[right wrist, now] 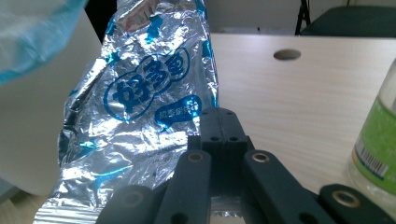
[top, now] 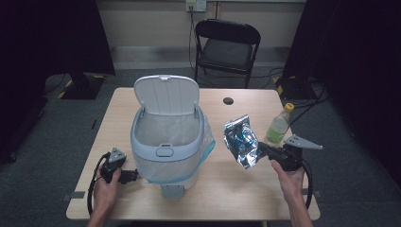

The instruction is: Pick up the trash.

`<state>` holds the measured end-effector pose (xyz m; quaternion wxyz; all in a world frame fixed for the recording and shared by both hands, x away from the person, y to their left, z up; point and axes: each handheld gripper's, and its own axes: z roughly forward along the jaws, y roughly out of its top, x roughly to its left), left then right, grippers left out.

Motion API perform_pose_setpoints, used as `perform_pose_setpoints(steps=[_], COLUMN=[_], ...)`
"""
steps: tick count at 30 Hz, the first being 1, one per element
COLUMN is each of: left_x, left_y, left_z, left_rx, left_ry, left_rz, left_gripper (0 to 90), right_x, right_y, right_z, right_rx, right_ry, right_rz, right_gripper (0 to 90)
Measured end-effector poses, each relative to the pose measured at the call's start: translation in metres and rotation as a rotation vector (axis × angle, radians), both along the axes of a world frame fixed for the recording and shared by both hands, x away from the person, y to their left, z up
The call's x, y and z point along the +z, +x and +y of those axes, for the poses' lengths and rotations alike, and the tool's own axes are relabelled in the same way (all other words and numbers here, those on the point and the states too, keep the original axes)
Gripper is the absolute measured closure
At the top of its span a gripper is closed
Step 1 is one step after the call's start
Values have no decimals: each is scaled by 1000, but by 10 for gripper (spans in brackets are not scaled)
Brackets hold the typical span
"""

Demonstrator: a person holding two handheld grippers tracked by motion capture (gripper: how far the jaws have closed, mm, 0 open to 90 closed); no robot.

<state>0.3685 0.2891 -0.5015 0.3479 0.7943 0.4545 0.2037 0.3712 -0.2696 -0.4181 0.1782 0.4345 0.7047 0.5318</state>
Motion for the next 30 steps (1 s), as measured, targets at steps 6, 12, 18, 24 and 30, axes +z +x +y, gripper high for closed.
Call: perform_pose_setpoints(steps=[6,12,18,24,30], left_x=[0,0,0,0,0], left_y=[0,0,0,0,0], left_z=[0,0,0,0,0], left_rx=[2,3,3,2,1], left_ry=[-4,-5,-4,-4,0], left_rz=[-1,-1,-1,-1,0], left_gripper=[149,149,149,149,149], right_x=[17,26,37,49,66], right_y=[-6,-9,-11,-13,-14], right_z=[0,6,9,10,8], right_rx=[10,37,45,57,63], right_ry=[30,58,77,91,118], right_rz=[-51,-70,-99,-130,-174], right_gripper=[900,900,900,900,900])
